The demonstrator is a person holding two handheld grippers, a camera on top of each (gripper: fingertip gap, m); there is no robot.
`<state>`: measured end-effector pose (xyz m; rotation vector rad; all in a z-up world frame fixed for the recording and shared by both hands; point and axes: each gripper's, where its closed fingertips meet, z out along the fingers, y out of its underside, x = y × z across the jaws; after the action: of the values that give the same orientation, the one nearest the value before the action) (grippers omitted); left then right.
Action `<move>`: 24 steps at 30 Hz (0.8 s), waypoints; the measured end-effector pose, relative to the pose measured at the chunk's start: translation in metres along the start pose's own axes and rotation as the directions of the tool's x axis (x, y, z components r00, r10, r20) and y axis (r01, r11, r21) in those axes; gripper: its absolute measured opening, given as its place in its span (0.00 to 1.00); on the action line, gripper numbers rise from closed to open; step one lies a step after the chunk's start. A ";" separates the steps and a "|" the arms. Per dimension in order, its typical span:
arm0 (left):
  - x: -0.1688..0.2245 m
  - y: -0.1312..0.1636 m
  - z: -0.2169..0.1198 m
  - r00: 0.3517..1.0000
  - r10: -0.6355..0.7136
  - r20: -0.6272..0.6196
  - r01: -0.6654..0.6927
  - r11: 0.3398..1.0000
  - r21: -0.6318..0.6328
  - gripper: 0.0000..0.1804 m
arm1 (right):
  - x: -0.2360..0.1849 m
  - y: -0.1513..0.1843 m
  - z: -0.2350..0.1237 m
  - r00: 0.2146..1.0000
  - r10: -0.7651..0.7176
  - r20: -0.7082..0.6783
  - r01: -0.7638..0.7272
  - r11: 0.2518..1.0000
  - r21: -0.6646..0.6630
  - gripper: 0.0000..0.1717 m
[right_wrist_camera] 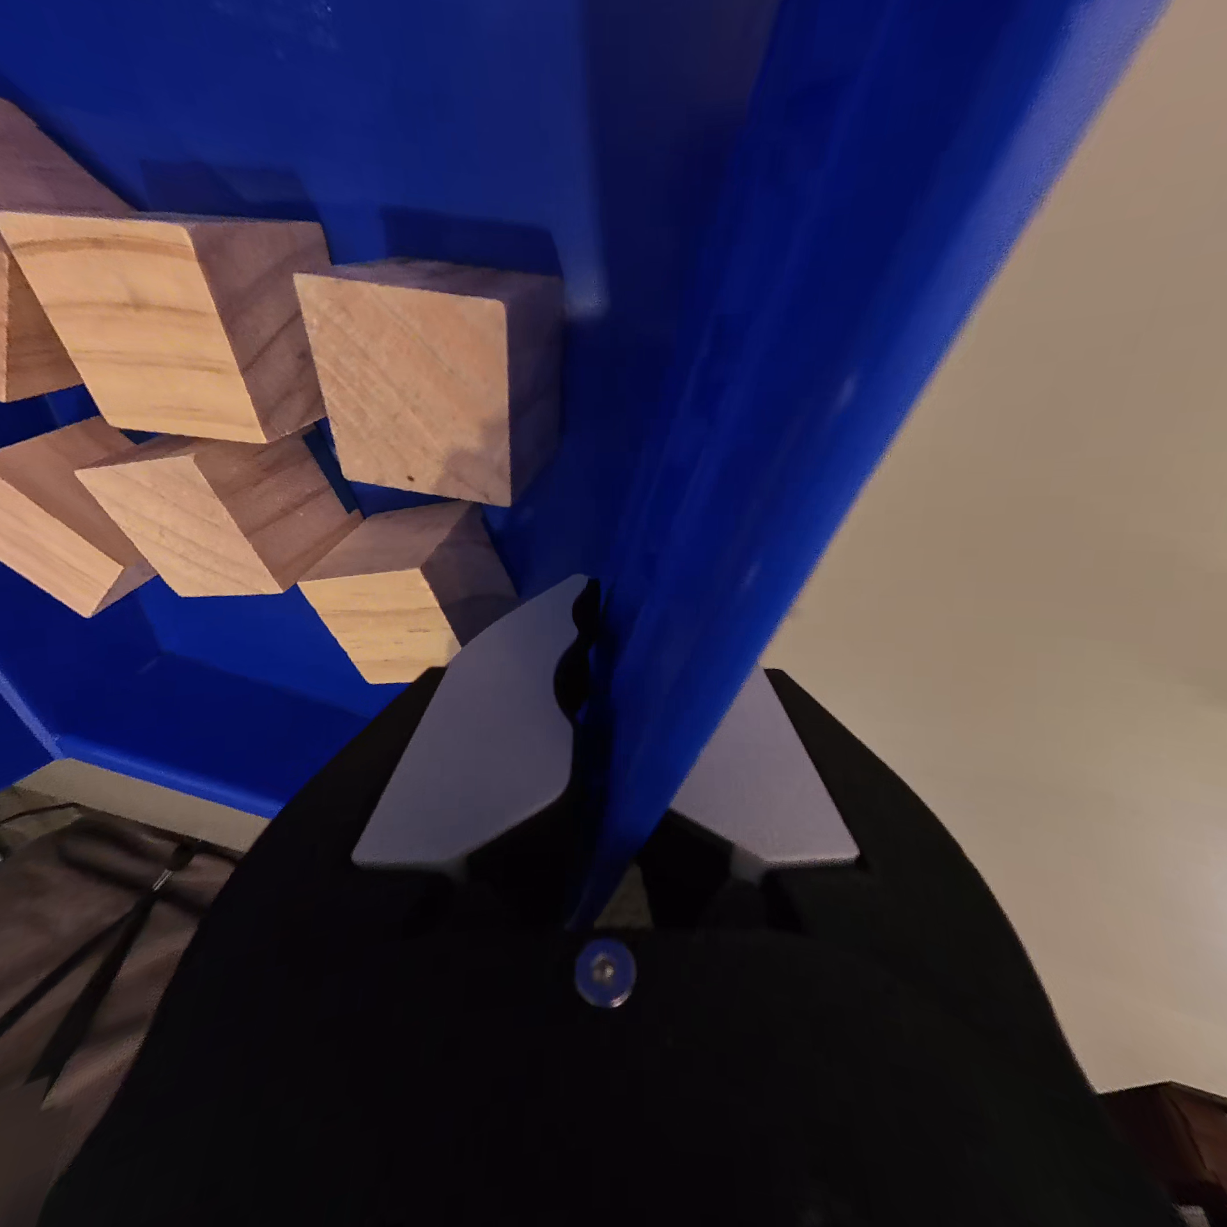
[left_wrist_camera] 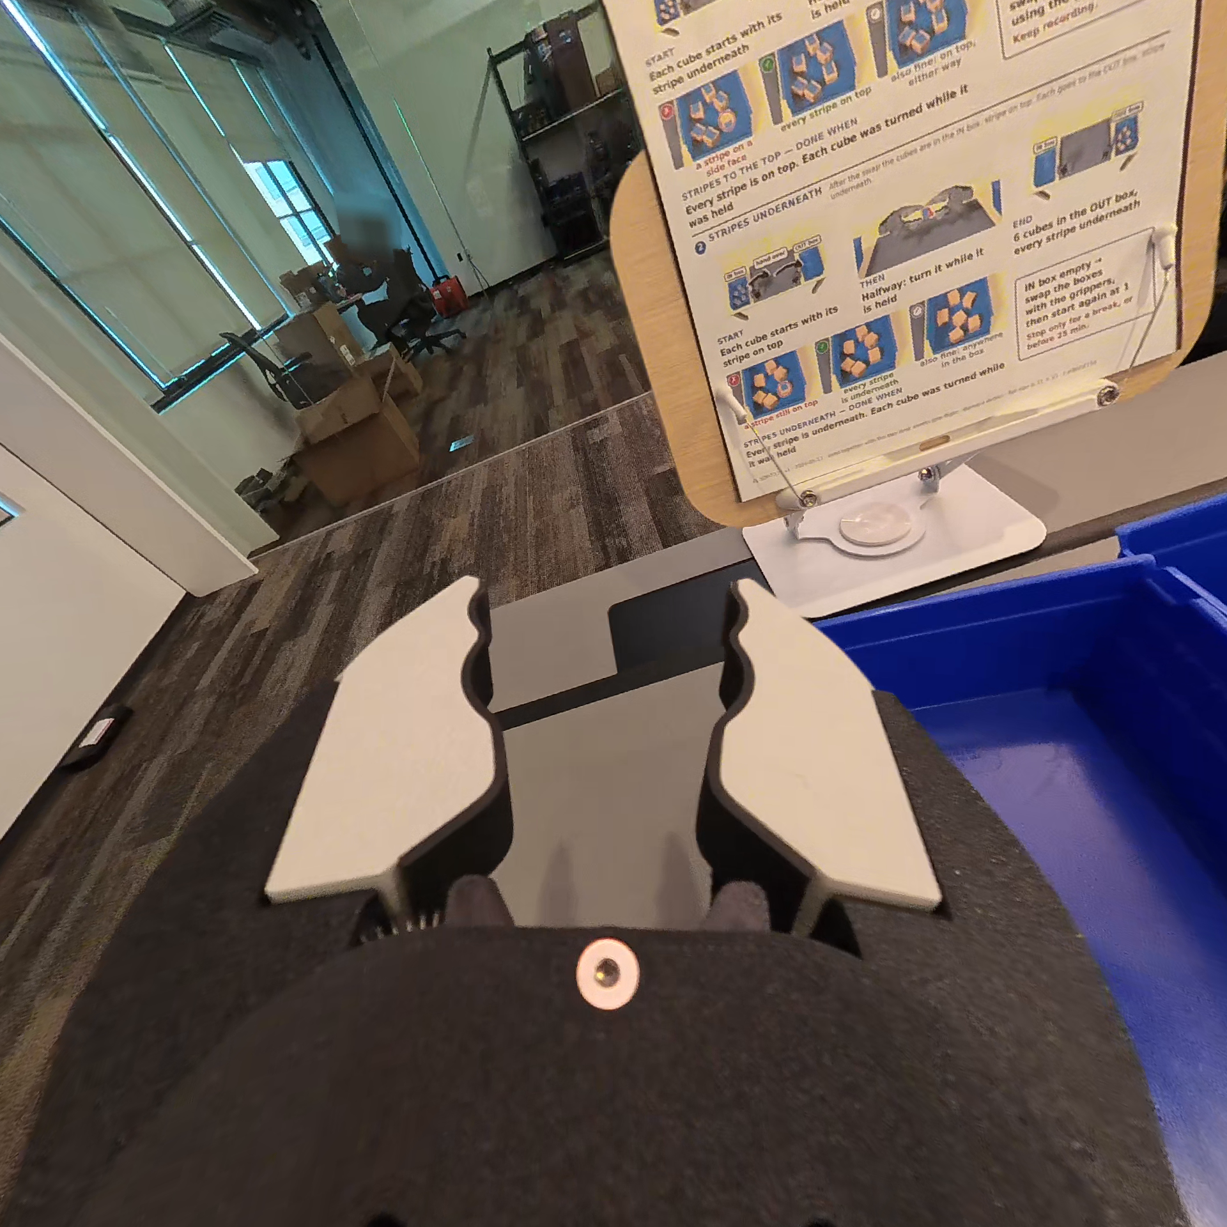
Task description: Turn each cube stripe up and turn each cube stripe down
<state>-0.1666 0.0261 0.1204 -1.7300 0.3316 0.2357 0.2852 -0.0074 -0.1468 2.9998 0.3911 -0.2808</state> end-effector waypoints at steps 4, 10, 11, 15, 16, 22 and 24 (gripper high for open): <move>-0.011 -0.002 -0.007 0.999 -0.042 -0.018 0.042 0.999 0.022 0.37 | 0.010 0.003 -0.002 0.999 -0.030 0.016 0.030 0.999 -0.011 0.03; -0.029 -0.007 -0.021 0.996 -0.083 -0.038 0.085 0.995 0.060 0.36 | 0.034 0.021 -0.016 1.000 0.000 0.007 0.001 0.998 -0.060 0.04; -0.032 -0.008 -0.023 0.996 -0.084 -0.042 0.087 0.994 0.069 0.35 | 0.037 0.023 -0.022 1.000 -0.001 -0.003 0.001 0.998 -0.059 0.03; -0.040 -0.009 -0.030 0.994 -0.094 -0.050 0.098 0.992 0.077 0.35 | 0.042 0.025 -0.062 0.998 -0.004 -0.059 0.003 1.000 -0.018 0.04; -0.041 -0.009 -0.032 0.993 -0.100 -0.060 0.105 0.992 0.076 0.34 | 0.040 0.024 -0.075 0.997 -0.005 -0.075 0.004 1.000 -0.012 0.03; -0.044 -0.003 -0.039 0.984 -0.141 -0.110 0.146 0.989 0.036 0.35 | -0.007 -0.002 -0.151 0.986 -0.071 -0.152 0.077 0.997 0.032 0.04; -0.048 -0.002 -0.042 0.983 -0.147 -0.106 0.152 0.988 0.034 0.35 | -0.037 -0.017 -0.167 0.982 -0.115 -0.150 0.123 0.992 0.040 0.03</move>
<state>-0.2116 -0.0107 0.1464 -1.7199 0.2786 0.0294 0.2737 0.0208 0.0219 3.0607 0.5874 -0.0791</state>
